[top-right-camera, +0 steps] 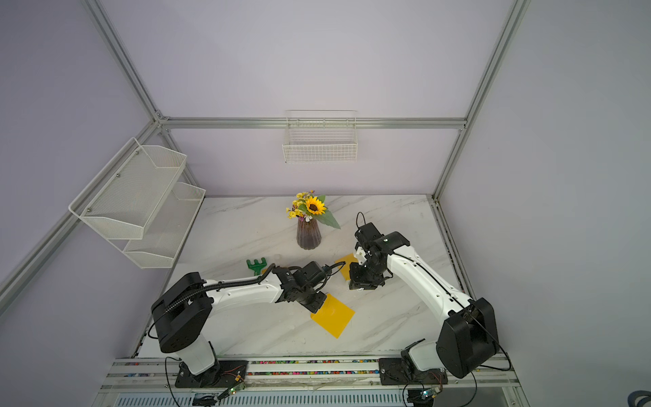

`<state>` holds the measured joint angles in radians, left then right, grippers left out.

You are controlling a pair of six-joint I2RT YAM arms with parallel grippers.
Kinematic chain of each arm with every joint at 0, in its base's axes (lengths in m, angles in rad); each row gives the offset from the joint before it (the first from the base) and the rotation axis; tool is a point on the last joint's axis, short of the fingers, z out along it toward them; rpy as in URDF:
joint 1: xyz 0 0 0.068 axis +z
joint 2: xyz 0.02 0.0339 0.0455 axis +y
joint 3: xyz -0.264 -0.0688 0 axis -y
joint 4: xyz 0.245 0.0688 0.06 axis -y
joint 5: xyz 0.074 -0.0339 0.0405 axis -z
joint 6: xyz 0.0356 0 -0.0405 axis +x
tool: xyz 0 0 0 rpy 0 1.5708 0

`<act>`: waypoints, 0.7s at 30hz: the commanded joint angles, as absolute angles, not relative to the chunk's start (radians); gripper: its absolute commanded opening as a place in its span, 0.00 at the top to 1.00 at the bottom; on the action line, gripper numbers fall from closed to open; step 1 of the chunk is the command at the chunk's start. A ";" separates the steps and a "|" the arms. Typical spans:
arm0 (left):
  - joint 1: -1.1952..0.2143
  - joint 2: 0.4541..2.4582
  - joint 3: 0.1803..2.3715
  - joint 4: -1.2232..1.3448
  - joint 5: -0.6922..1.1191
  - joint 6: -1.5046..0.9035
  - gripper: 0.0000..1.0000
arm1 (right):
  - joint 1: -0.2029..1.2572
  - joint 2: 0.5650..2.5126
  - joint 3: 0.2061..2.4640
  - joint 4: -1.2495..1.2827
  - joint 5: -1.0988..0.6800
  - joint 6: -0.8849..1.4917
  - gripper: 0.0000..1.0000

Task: Seal the envelope with a glue stick
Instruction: Seal the envelope at the center of the board.

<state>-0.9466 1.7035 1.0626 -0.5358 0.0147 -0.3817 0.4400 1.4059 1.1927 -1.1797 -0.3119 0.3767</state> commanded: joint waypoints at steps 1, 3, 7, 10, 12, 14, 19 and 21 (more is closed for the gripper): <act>-0.912 1.620 1.047 -0.564 -0.032 -0.365 0.93 | 0.436 1.388 1.216 -1.195 -0.298 0.369 1.00; -0.890 1.597 1.030 -0.590 -0.056 -0.351 0.93 | 0.437 1.390 1.216 -1.195 -0.296 0.367 1.00; -0.846 1.590 1.011 -0.640 -0.112 -0.328 0.93 | 0.436 1.389 1.214 -1.195 -0.292 0.367 1.00; -0.837 1.611 1.027 -0.681 -0.163 -0.311 0.93 | 0.437 1.390 1.212 -1.195 -0.290 0.366 1.00; -0.837 1.634 1.042 -0.692 -0.168 -0.308 0.93 | 0.437 1.392 1.212 -1.195 -0.288 0.367 1.00; -0.837 1.653 1.055 -0.690 -0.155 -0.309 0.93 | 0.436 1.393 1.212 -1.197 -0.287 0.367 1.00; -0.854 1.677 1.078 -0.679 -0.128 -0.318 0.92 | 0.437 1.394 1.210 -1.201 -0.279 0.367 1.00; -0.862 1.685 1.085 -0.675 -0.120 -0.320 0.92 | 0.436 1.392 1.205 -1.202 -0.278 0.367 1.00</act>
<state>-0.8482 1.6848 1.0496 -0.6758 -0.1257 -0.3248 0.4400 1.4059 1.1927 -1.1828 -0.2993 0.3763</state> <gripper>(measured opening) 0.077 0.286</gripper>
